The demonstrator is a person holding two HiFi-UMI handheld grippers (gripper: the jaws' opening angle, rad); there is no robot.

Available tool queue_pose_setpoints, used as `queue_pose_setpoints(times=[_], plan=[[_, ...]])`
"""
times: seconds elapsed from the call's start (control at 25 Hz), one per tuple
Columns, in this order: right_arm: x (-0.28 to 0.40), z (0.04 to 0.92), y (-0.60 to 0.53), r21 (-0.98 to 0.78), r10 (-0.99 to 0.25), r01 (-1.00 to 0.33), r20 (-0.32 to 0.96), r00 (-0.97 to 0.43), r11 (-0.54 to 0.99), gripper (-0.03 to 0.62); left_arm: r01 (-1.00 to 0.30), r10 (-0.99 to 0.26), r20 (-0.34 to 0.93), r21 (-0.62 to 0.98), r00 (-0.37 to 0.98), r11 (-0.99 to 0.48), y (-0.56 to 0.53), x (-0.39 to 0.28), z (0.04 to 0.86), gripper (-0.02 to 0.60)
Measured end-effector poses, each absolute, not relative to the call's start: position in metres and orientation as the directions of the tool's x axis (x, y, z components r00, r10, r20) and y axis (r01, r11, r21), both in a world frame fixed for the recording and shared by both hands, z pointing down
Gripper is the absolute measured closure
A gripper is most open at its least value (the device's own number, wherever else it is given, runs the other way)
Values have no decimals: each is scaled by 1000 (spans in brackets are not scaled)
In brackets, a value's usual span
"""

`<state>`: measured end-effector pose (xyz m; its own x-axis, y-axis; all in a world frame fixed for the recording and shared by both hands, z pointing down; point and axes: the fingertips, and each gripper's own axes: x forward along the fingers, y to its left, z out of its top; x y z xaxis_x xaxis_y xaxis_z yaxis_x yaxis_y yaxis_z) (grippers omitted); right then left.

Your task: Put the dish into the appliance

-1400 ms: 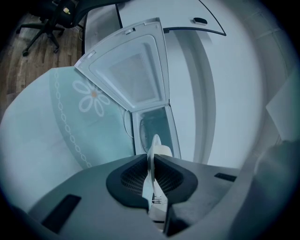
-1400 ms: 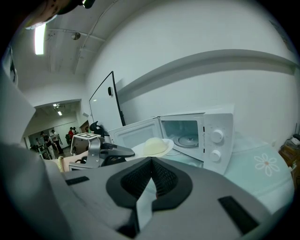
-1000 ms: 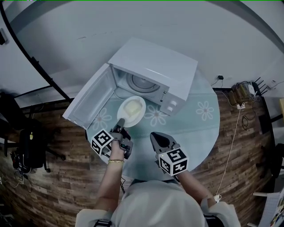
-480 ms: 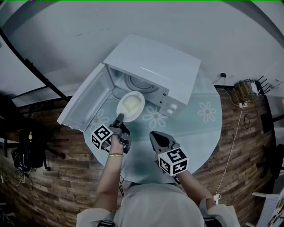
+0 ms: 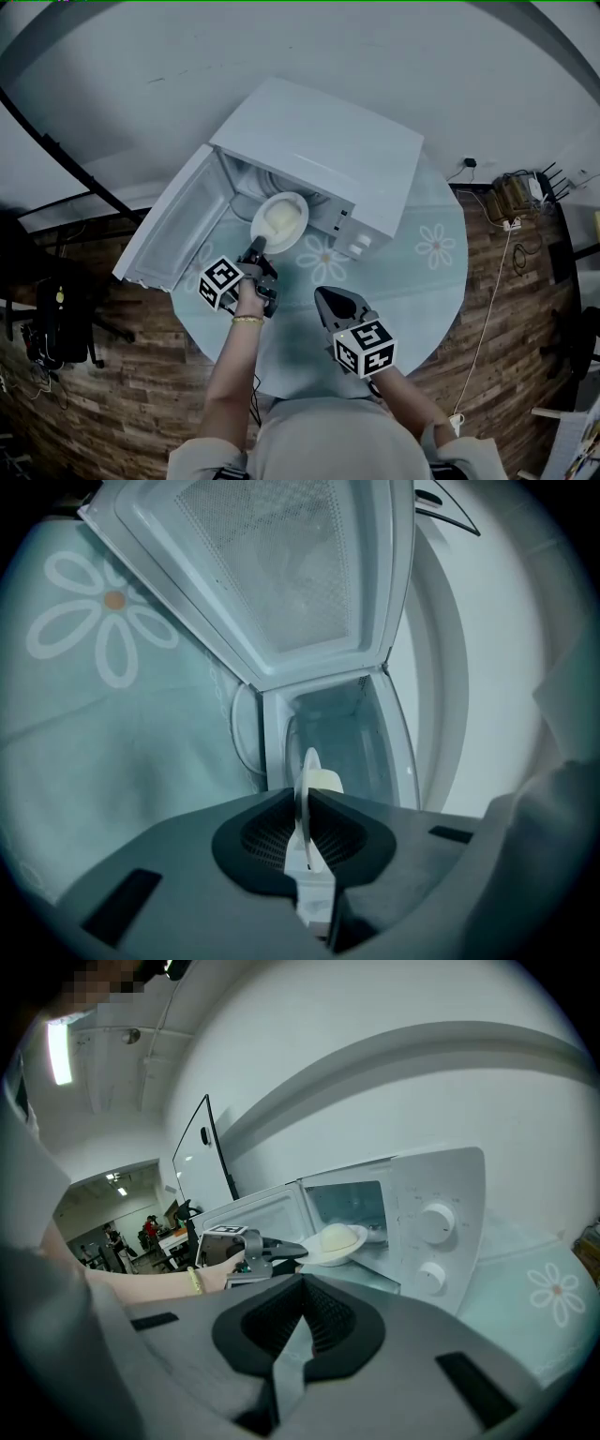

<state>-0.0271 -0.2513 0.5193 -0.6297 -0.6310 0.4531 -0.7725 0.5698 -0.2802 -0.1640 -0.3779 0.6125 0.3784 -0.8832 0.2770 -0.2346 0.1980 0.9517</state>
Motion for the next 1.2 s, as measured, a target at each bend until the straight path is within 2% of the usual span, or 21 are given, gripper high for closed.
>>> queue_pose_setpoints(times=[1.2], plan=[[-18,535,-277,-292,-614,-777,484,-623,558,589,-240,-874,323,939,363,247,-436,-157,645,540]])
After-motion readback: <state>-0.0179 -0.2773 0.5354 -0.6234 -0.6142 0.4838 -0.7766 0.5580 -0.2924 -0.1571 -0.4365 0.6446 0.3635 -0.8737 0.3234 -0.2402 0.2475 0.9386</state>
